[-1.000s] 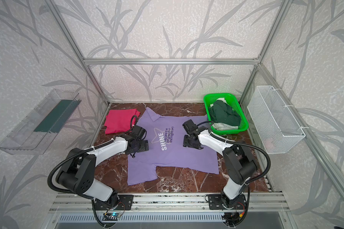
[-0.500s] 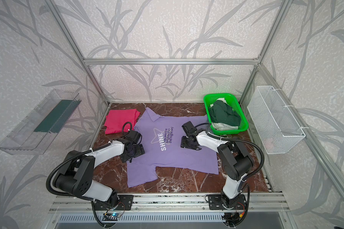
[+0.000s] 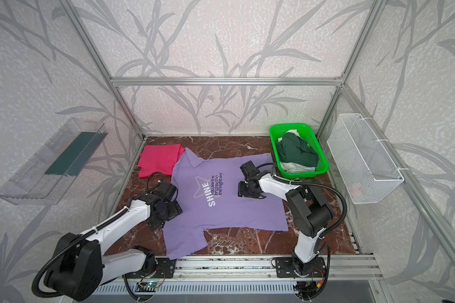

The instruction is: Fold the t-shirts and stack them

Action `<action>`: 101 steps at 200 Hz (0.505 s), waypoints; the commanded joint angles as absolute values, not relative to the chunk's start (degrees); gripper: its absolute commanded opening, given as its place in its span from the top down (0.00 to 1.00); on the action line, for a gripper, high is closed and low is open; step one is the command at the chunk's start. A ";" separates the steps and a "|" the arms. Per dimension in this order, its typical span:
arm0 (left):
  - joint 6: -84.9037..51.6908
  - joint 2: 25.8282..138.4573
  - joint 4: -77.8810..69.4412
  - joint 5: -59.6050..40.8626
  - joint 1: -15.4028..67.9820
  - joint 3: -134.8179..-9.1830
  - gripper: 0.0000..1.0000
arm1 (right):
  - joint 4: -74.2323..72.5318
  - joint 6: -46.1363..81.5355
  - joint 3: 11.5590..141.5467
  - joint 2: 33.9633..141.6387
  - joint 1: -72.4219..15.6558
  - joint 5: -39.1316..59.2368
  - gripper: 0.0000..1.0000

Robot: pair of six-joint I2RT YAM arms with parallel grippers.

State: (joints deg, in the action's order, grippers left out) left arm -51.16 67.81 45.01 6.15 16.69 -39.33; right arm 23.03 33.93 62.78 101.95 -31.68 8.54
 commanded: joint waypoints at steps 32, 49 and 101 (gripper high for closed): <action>-32.54 77.32 31.34 6.71 14.74 -57.76 0.11 | 27.48 31.48 72.04 101.68 -31.81 6.64 0.44; -30.96 87.87 32.26 4.59 13.93 -66.83 0.16 | 28.91 30.72 75.35 103.56 -31.77 6.25 0.44; -29.72 117.37 39.90 -1.58 11.69 -95.41 0.32 | 32.08 28.82 81.84 108.46 -26.43 7.14 0.44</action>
